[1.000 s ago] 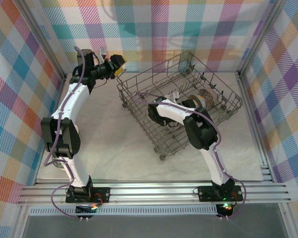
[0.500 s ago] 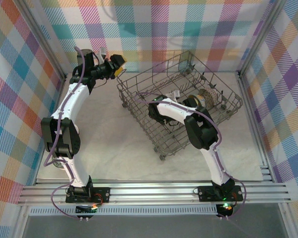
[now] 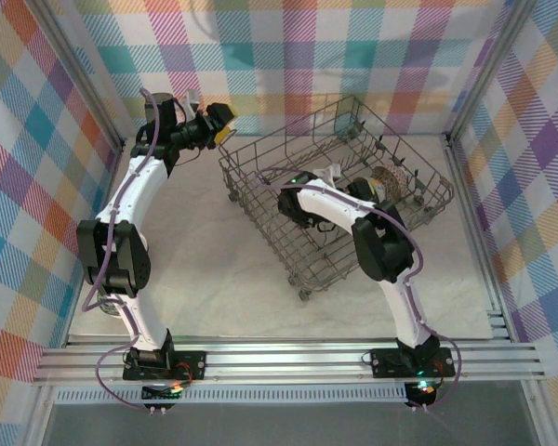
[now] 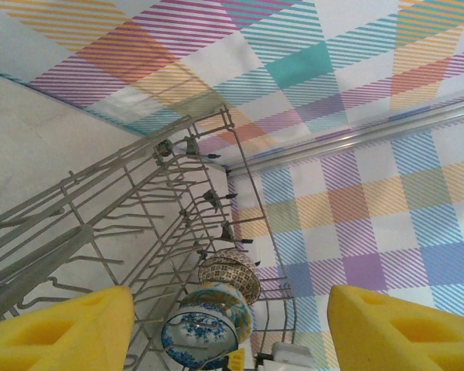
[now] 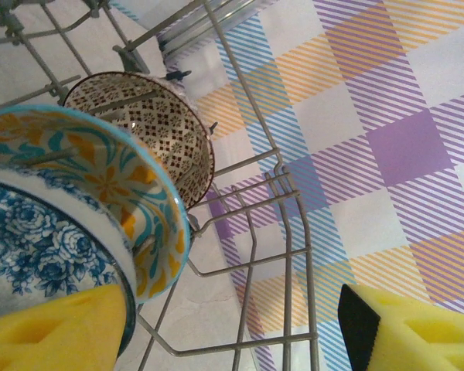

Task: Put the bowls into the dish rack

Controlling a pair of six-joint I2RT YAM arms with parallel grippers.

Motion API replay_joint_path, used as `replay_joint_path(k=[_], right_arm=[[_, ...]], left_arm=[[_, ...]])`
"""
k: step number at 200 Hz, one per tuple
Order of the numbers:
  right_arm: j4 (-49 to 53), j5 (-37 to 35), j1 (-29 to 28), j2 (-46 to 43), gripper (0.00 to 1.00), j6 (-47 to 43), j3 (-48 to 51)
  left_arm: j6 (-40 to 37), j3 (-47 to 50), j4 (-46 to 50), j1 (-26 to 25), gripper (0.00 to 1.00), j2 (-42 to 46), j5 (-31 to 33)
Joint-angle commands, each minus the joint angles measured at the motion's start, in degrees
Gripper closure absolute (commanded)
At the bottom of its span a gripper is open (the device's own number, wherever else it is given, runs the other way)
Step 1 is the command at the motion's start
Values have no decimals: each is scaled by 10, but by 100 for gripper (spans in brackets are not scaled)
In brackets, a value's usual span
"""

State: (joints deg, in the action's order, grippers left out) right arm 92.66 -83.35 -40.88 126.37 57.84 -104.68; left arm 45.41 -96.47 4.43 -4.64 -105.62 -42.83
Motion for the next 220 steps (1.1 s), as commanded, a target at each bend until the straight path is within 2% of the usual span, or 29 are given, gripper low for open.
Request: replay_joint_path(k=[1,41,51,60,71,80,88,114,172,191,220], right_arm=[[96,1,-1,-35,27,-3,-16],[92,19,-1,-54,26,-19,-35],[49,38,-1,-67,27,-76,-35],[-41,71,0,-92,27,-172,-21],[-241,144,-2,-154,27,-338,42],[-393,184,-4,-202,27,-421,108],[-469,202,-3,-224,26,-469,134],[-423,215,11,-184,24,-487,65],[-511,353,30,-172,23,-564,19],[-549,423,42,-184,22,-590,25],[-598,572,75,-211,22,-611,43]], left_arm=[[-10,0,11,-3,33,-8,1],[-38,-18,48,-6,33,-13,17],[-51,-25,67,-8,33,-14,25],[-69,-32,87,-9,33,-14,36],[-89,-41,110,-10,33,-13,51],[-100,-45,141,-10,33,-12,60],[-108,-48,150,-10,33,-10,64],[-125,-45,174,-11,33,-1,79],[-152,-11,220,-13,31,49,150],[-165,-17,257,-17,30,69,206],[-196,-53,344,-20,28,103,310]])
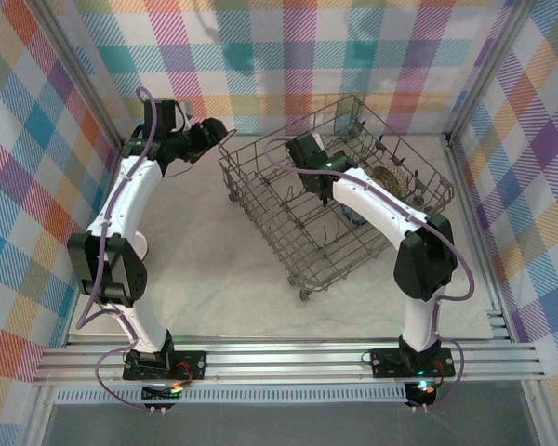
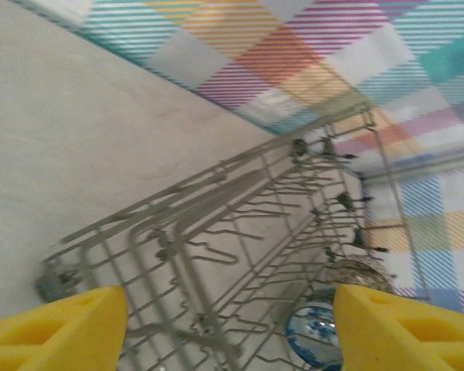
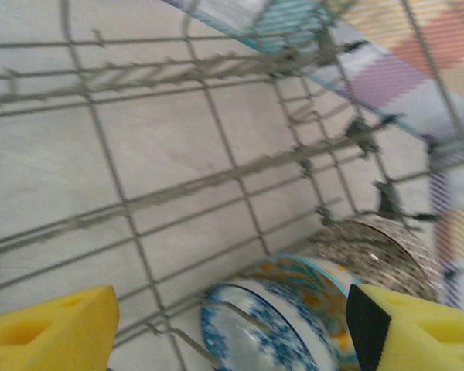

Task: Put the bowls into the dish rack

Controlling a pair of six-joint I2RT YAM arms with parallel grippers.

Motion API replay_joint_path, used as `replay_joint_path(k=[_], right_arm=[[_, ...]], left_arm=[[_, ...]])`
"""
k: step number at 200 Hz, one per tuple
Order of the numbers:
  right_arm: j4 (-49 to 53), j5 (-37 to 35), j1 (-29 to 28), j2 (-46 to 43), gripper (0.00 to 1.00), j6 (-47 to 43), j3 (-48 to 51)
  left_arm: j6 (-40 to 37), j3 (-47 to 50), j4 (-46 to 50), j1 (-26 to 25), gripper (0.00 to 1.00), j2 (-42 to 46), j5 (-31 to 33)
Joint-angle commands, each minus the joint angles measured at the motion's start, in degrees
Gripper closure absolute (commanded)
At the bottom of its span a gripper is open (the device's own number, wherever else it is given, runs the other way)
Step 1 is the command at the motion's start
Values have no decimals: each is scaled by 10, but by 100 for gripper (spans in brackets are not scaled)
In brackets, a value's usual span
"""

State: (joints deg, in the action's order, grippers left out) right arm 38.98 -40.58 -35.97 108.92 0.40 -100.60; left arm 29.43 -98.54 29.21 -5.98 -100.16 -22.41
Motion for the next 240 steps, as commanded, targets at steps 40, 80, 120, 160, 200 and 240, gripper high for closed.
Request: replay_joint_path(k=[40,80,120,160,200,240], right_arm=[[-82,335,75,-96,21,-28,36],[-114,474,97,-144,20,-52,100],[-142,520,107,-188,19,-48,151],[-167,509,110,-212,18,-56,195],[-157,513,113,-183,18,-56,181],[-148,502,113,-160,18,-77,163]], left_arm=[[-50,-53,260,-7,27,110,215],[-26,22,402,-6,26,199,309],[-16,99,473,27,25,237,327],[-10,179,513,87,25,238,372],[-30,274,448,186,26,251,277],[-60,316,420,191,31,219,252]])
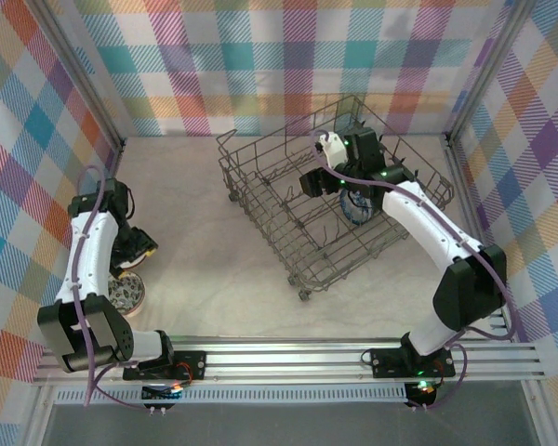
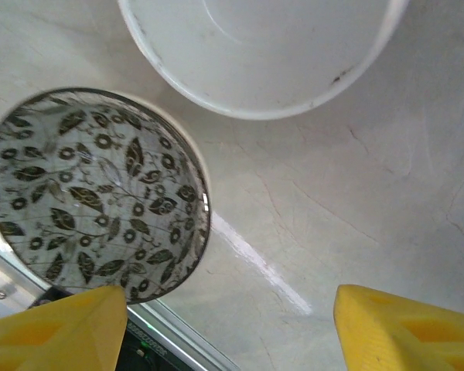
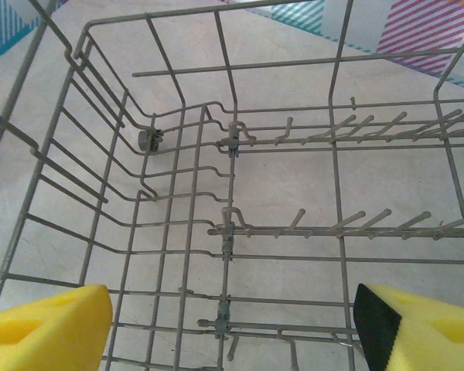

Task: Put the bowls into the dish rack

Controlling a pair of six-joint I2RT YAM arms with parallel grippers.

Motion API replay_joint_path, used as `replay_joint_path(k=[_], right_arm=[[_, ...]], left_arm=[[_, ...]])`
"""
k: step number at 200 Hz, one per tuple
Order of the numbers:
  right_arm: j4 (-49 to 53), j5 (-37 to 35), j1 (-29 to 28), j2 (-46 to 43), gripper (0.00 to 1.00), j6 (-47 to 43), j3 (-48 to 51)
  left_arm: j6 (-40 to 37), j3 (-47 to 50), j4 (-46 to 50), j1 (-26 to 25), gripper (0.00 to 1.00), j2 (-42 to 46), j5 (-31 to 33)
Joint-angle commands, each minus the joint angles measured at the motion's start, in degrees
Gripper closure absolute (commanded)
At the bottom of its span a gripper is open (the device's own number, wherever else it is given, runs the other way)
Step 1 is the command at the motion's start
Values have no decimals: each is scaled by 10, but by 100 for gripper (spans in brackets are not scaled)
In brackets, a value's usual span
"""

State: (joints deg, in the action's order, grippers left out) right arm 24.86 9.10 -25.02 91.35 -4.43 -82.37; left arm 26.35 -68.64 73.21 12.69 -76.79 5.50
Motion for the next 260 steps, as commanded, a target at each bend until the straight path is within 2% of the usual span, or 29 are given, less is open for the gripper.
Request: replay_joint_path(k=[1,23,55,112,156,201,260], right_arm=[[-7,5,4,16,18,-28,-20],[3,4,4,35,18,-30,-34],[5,16,5,56,18,-25,-51],[2,5,6,59,17,-27,-47],[-5,4,11,64,18,-24,-46],[-8,11,17,59,17,-19,-44],[-15,16,19,57,17,-16,-39]], left_arm=[[-31,17,-20,4,31,-15,-26],[-47,39,-10,5,33,-26,5],[-56,65,-18,16,31,-36,-19],[-39,63,-22,17,30,-87,8],[-20,85,-49,17,36,-109,16],[-10,119,-76,17,44,-101,13],[-14,148,-100,15,69,-89,-27]])
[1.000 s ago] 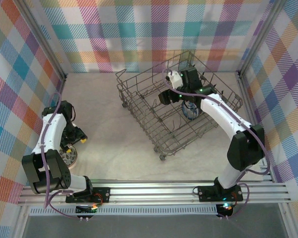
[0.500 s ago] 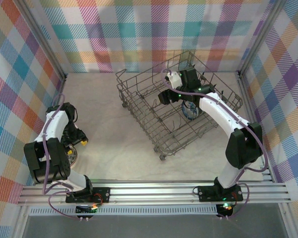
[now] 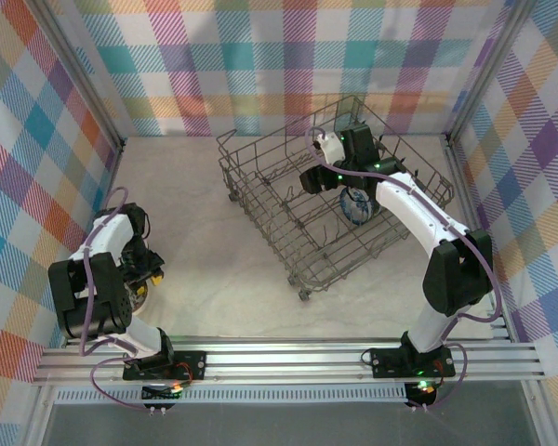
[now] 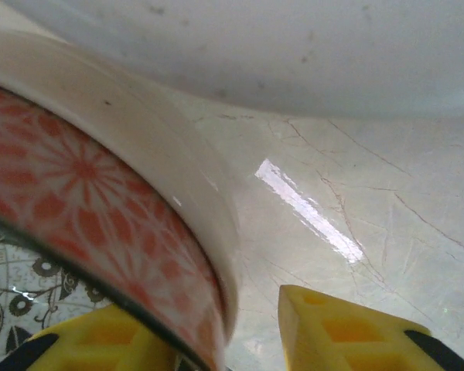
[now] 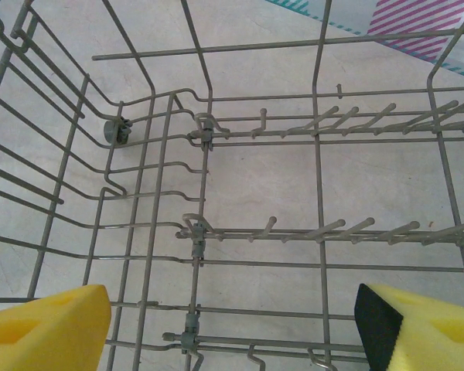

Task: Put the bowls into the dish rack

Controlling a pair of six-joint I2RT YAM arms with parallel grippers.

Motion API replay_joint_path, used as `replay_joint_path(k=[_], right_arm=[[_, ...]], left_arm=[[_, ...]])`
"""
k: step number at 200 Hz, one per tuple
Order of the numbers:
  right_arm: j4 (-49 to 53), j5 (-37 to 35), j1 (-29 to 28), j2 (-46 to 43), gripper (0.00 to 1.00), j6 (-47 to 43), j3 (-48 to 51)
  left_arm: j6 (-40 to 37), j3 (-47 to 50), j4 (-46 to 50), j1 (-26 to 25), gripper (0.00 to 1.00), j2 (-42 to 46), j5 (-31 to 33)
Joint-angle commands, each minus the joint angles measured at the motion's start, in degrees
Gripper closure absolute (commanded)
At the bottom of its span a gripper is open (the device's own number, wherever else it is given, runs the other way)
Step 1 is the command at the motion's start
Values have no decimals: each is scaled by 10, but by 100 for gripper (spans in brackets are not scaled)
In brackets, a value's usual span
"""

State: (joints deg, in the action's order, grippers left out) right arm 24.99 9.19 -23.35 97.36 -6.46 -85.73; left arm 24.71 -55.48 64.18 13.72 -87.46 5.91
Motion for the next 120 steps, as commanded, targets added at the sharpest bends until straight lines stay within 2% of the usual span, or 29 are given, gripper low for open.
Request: replay_joint_path(k=[1,17,120], right_arm=[[-16,15,2,-3,17,4,-5],[-17,15,2,-3,17,23,-4],[-23,25,2,1,17,47,-10]], left_arm=[[3,17,-10,5,69,19,-32],[4,20,-14,3,76,28,-43],[16,12,-37,-30,88,58,-126]])
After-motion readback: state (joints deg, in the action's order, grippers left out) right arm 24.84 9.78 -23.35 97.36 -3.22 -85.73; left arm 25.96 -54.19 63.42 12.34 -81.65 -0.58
